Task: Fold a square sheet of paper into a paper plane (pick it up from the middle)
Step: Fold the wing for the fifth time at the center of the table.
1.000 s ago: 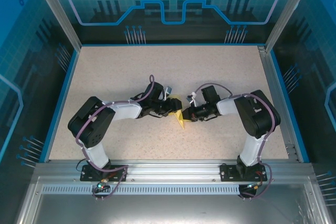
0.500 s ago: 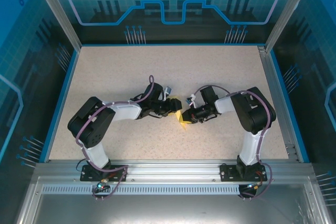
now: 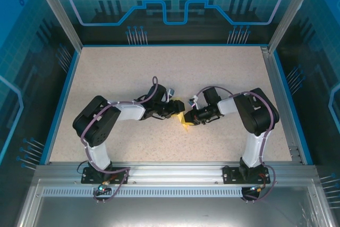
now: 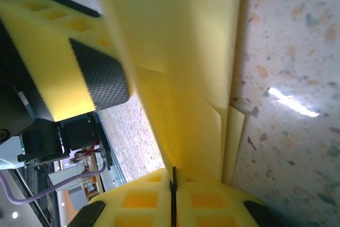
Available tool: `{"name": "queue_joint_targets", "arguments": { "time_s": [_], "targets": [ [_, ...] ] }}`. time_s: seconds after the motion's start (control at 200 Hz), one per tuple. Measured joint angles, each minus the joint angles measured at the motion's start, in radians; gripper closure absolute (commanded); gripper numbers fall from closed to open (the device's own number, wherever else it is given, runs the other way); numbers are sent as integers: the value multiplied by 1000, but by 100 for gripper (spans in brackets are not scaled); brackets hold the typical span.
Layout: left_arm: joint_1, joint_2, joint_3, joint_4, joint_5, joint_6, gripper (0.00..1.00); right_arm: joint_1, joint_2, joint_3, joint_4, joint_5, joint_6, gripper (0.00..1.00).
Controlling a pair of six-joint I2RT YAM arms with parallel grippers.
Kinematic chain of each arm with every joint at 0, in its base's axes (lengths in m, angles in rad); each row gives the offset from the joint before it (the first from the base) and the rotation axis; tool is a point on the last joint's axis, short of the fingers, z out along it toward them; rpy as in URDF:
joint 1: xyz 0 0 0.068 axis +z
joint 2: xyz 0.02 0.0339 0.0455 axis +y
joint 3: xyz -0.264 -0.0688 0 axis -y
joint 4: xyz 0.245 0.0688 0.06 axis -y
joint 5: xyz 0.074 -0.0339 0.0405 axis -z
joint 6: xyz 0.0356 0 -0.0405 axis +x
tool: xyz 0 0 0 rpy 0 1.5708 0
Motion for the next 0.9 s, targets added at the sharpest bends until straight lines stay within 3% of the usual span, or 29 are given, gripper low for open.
{"name": "queue_joint_targets", "arguments": {
  "time_s": [0.585, 0.9],
  "targets": [
    [5, 42, 35, -6, -10, -11, 49, 64, -121, -2, -52, 245, -67, 67],
    [5, 44, 36, -7, -13, -11, 49, 121, -157, -7, -76, 369, -107, 71]
  ]
}}
